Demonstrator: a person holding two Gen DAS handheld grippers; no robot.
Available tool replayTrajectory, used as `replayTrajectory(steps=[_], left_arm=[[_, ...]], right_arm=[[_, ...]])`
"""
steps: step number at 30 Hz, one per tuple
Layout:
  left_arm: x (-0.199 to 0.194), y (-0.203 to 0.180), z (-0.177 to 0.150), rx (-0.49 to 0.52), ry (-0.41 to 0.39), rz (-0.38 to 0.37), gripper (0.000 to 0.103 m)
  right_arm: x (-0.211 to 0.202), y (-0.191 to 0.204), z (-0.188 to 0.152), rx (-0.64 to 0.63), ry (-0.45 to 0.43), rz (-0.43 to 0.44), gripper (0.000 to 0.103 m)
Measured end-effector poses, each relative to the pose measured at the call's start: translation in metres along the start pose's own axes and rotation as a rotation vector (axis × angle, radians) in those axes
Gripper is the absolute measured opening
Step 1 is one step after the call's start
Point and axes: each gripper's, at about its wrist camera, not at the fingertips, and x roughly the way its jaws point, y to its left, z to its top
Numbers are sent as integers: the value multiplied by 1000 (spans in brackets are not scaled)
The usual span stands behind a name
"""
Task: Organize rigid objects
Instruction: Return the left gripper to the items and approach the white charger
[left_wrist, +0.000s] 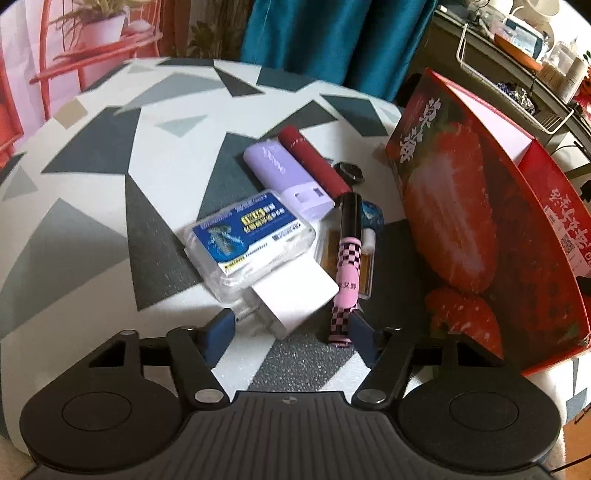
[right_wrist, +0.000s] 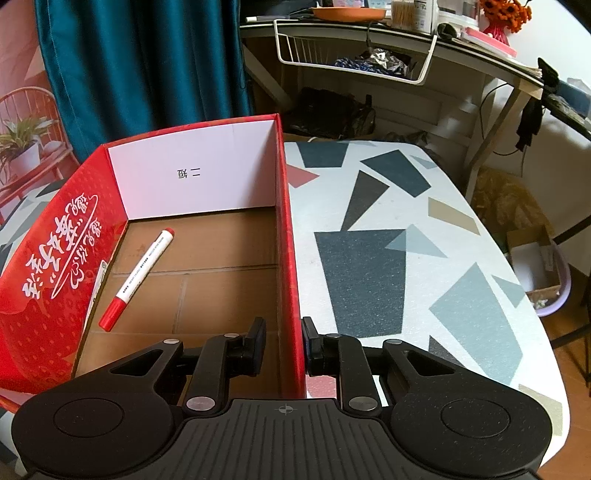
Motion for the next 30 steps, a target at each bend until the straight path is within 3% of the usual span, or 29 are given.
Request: replayTrajectory(steps=[3,13,19,22,25,27,30], left_arm=[[-1,0,2,20,-5,38,48],[2,5,4,32,-4,84,46],[1,20,9,-34,-14,106,46],[1,29,13,-75,-16,149,49],[0,40,19,-155,-18,199,68],[-3,44,23,-192,-33,191,69],[-8,36,29,-166,-70,167,69]], right_arm=[[0,0,0,0,0,0,19],[0,0,0,1,0,0,17],[0,2,0,-9,-2,-13,16],[0,2,0,-9,-2,-11,16],[0,2,0,-9,-3,-12,15],[0,2,0,-10,-3,-12,15],[0,2,0,-10,-3,-13,15]])
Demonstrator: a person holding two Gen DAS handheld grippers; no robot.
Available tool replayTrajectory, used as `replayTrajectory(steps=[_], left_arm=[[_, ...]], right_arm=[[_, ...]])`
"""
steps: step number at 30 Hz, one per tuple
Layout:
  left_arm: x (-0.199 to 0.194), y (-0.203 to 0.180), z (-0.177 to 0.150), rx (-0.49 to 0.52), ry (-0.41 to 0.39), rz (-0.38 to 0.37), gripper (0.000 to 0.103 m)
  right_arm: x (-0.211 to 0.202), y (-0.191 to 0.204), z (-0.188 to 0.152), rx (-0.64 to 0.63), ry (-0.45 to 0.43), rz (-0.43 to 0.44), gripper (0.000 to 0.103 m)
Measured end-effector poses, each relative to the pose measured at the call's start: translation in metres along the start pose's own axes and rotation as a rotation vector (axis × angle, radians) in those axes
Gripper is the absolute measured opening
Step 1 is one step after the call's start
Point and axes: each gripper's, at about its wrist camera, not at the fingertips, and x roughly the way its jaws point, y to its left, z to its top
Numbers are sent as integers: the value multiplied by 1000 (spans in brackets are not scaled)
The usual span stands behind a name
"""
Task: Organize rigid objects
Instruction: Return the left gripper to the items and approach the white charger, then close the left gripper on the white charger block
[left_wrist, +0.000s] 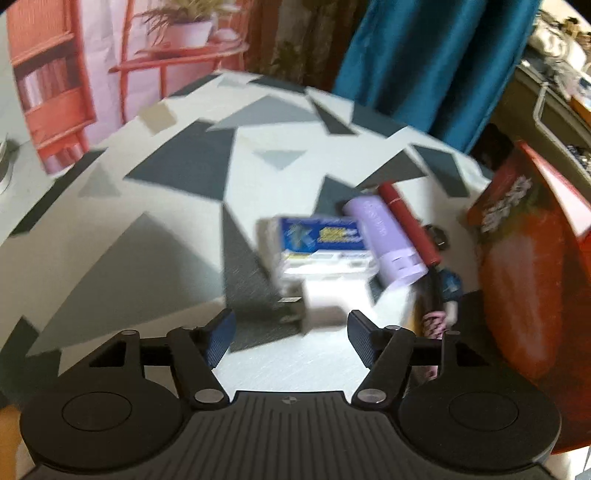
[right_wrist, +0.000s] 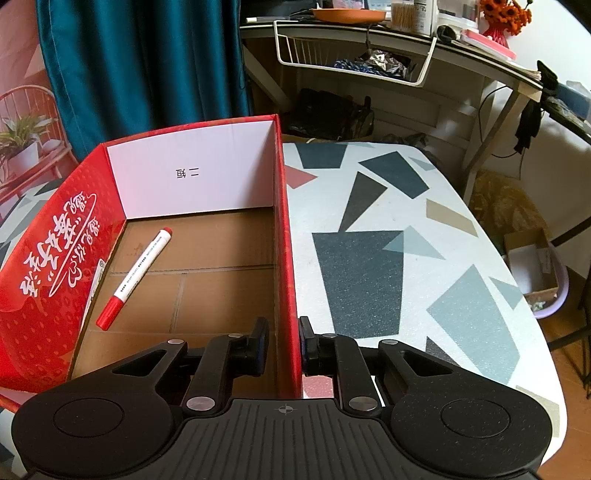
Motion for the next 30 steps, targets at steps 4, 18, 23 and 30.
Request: replayTrajectory(steps=[4,18,23,30], left_arm=[[0,-22,4,80,-35,-3,69],[29,-34,-7,149,-31,98,65],[24,-35,-14,185,-40,68,65],[22,-36,-21,223,-53,28,65]], right_arm=[[0,0,0,1,0,2,15],[0,0,0,2,0,2,14],[0,-1,0,1,0,1,14],[0,-1,0,-3,-2,-3,13]])
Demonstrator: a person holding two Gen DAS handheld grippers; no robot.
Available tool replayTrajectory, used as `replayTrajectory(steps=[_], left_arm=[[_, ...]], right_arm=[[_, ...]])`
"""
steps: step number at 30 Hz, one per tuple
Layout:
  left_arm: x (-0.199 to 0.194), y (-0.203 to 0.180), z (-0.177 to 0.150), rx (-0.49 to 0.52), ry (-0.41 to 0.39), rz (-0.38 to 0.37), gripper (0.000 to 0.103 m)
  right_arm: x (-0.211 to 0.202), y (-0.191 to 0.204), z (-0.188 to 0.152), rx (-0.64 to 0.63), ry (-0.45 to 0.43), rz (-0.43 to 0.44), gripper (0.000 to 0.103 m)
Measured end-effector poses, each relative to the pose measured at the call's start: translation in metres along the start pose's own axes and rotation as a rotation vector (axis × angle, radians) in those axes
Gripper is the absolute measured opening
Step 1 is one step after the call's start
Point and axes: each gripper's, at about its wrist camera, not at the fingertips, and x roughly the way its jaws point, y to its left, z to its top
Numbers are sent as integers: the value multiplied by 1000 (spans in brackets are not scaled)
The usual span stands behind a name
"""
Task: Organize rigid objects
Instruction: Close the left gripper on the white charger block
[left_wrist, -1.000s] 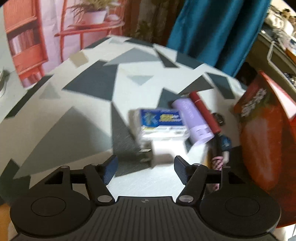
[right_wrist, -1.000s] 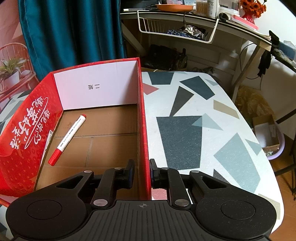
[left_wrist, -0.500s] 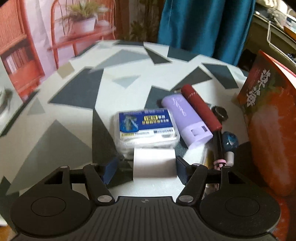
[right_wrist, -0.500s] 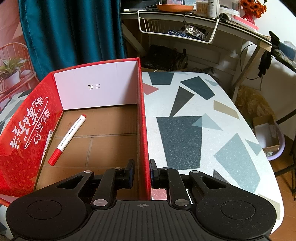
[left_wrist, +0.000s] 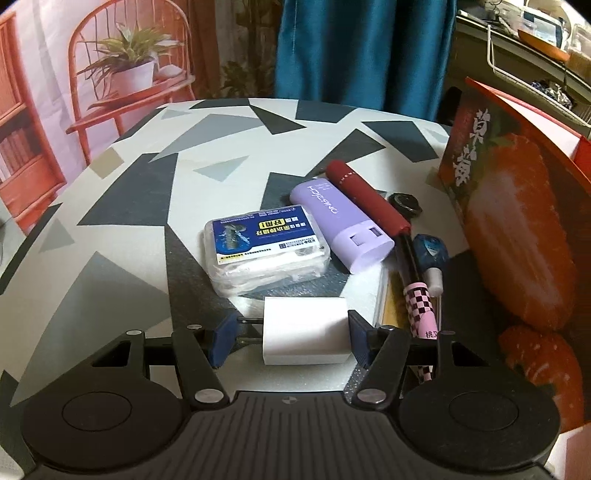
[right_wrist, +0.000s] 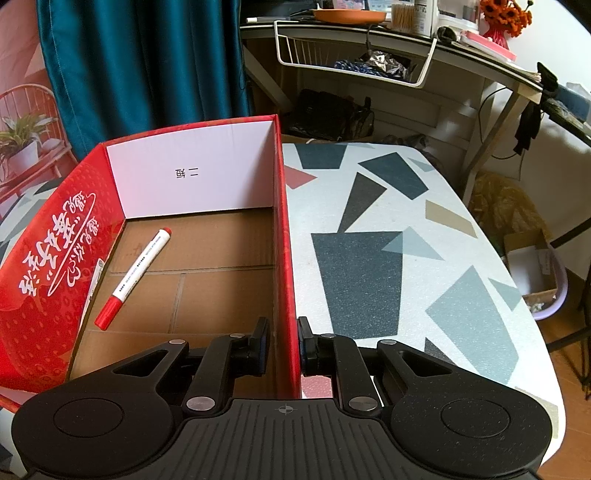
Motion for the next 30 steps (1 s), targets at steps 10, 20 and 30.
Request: replayTrajectory(steps=[10,20,30], left_arm=[[-2,-1,-7,28,-26,-3,65],[-5,2,-7,20,-25,-11,65],[-27,5,10,13,-116,-27,65]], right_arm=[[0,-1,-1,1,-1,0,11],[0,-2,-1,2,-2,-1,11],[0,-1,-1,0,-3,-7,11]])
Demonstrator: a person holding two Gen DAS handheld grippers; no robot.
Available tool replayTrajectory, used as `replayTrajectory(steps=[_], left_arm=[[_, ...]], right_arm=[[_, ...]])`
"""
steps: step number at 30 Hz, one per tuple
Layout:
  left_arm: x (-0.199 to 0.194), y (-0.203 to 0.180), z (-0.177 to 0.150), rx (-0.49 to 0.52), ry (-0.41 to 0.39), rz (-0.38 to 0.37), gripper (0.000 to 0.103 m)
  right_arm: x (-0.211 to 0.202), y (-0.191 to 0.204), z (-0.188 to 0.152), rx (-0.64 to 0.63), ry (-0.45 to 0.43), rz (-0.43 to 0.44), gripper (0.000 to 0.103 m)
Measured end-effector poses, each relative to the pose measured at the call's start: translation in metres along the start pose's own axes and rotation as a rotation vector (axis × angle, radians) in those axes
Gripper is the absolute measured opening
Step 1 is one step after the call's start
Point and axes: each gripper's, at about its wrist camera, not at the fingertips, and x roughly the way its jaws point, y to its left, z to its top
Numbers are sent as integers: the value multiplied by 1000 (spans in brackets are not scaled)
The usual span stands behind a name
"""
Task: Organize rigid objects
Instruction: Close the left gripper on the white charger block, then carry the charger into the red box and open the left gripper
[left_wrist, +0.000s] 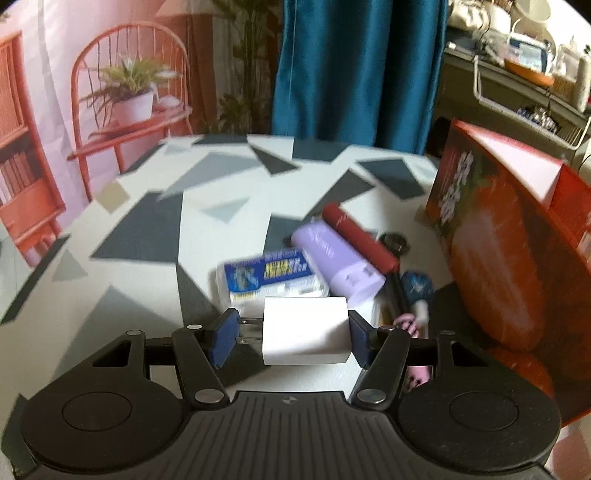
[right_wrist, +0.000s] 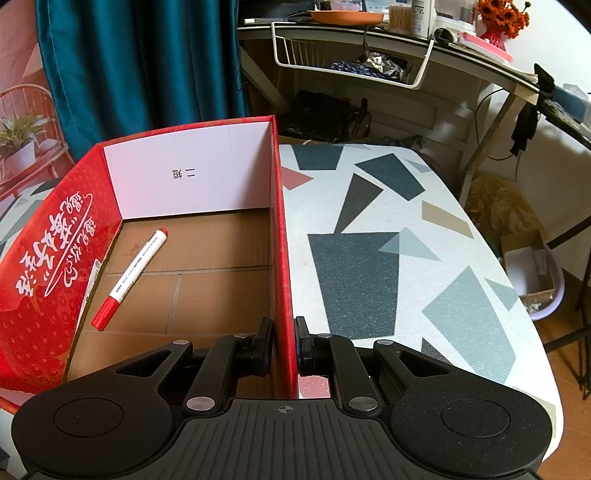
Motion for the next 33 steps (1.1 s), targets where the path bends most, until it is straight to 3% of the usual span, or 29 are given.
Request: replayTrajectory(steps=[10,17,21,33], left_arm=[[-33,-23,50,131,-149,-101,65],[-40,-53,84,224,-221,-249,65],[-30,-83,94,306,-221,-315,65],[14,-152,92,535,-210,-388,65]], right_arm=[[0,0,0,0,-1,1,11],[0,1,0,-8,-2,-3,11],[0,1,1,-11,-1,-3,11],[2,2,1,-22,1,-3,11]])
